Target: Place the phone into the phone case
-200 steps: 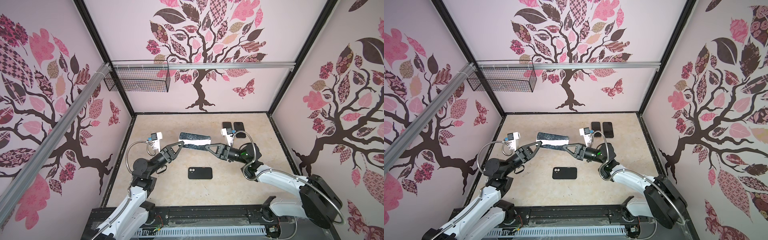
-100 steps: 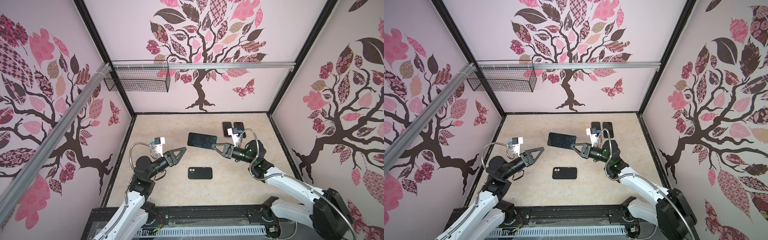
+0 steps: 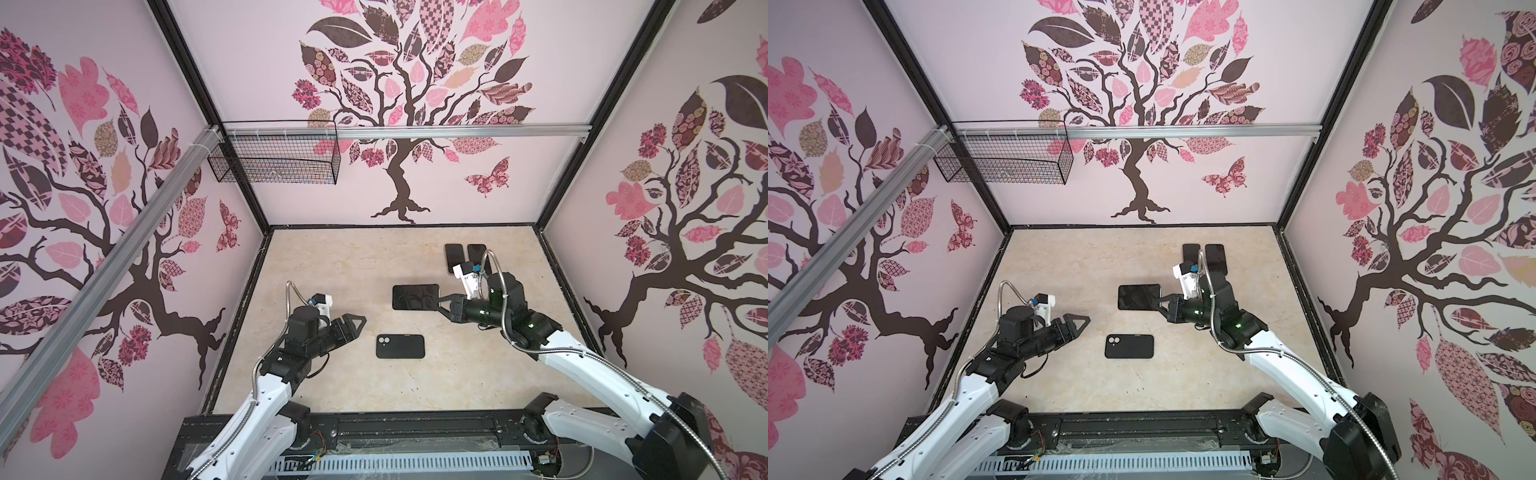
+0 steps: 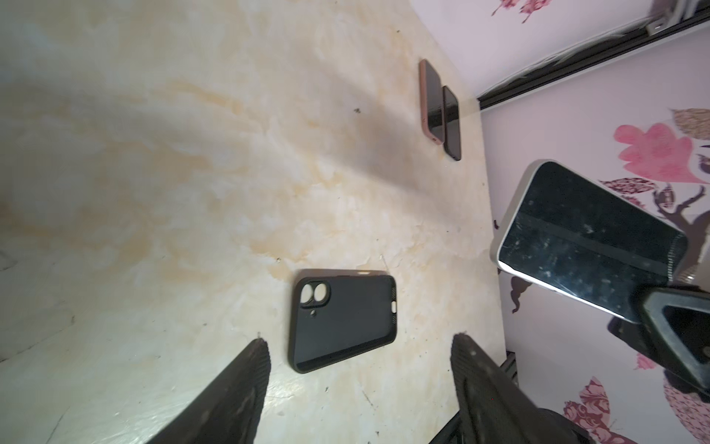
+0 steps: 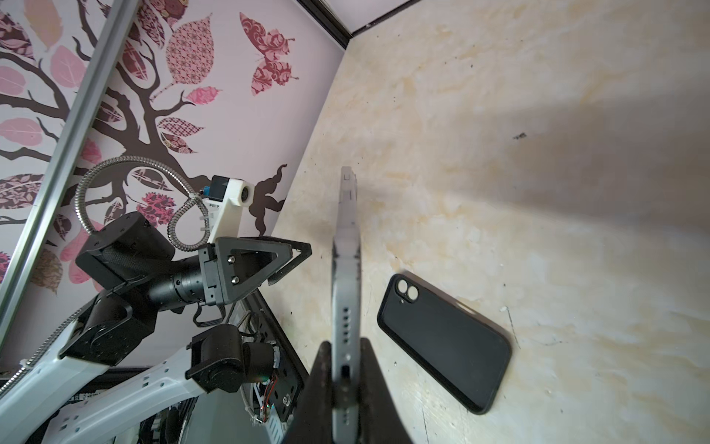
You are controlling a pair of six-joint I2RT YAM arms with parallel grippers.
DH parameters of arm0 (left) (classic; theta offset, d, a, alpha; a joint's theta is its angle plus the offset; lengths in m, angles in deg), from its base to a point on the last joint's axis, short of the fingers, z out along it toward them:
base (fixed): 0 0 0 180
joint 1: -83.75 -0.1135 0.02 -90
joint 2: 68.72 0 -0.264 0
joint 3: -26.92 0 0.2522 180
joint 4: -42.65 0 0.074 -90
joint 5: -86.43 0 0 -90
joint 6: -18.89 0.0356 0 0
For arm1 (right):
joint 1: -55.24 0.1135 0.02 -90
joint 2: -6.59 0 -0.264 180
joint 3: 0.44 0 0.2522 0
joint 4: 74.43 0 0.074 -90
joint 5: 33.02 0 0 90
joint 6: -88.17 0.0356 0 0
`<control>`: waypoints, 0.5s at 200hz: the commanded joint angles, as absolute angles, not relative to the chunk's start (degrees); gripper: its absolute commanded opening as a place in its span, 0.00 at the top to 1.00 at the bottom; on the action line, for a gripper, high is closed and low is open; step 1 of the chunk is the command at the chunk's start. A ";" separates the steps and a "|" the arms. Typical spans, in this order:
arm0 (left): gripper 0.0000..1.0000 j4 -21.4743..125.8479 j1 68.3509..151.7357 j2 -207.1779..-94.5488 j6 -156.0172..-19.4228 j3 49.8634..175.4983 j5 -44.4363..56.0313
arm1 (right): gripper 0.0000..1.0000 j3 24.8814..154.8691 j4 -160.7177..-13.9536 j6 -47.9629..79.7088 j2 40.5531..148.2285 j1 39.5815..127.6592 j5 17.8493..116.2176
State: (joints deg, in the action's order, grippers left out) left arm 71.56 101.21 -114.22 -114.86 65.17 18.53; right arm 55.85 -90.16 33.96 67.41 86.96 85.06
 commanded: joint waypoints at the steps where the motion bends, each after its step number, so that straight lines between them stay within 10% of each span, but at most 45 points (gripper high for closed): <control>1: 0.23 74.44 101.26 -116.67 -112.70 67.23 16.83 | 1.00 56.27 -91.24 32.70 68.08 86.88 85.24; 100: 0.25 73.98 108.80 -131.87 -110.08 70.02 13.96 | 1.00 53.39 -95.57 29.90 73.27 86.85 89.40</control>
